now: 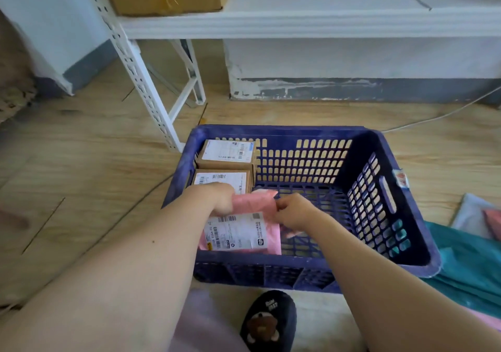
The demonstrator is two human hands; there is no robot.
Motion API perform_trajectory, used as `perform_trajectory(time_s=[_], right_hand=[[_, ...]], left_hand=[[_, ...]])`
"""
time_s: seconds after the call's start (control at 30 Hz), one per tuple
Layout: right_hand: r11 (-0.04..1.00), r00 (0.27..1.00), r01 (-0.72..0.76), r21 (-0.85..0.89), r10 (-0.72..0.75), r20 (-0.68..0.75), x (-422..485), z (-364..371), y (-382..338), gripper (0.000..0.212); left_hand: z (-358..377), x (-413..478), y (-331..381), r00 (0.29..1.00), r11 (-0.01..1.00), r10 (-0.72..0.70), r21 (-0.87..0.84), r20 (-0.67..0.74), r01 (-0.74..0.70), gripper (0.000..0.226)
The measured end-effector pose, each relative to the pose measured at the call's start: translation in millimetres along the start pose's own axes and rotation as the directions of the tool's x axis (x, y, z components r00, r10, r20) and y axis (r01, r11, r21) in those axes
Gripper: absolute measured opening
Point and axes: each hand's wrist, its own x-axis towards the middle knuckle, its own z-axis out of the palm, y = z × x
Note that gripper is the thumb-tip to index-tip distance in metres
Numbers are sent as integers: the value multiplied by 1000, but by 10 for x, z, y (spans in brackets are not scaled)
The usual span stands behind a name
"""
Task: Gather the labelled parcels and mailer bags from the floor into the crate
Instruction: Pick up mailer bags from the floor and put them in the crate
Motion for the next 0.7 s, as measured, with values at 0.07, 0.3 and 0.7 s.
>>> perform_trajectory(time_s=[0.07,0.3,0.7], right_hand=[[996,999,-36,-86,37,18,118,116,20,15],[958,989,-116,-264,136,57,421,404,98,29],[941,919,-301,-156,329,214,814,491,227,18]], left_hand=[[74,41,-48,998,999,-35,21,61,33,34],[279,146,-235,983,988,-150,-9,108,152,38],[521,326,-382,925,960,-279,-49,-258,276,41]])
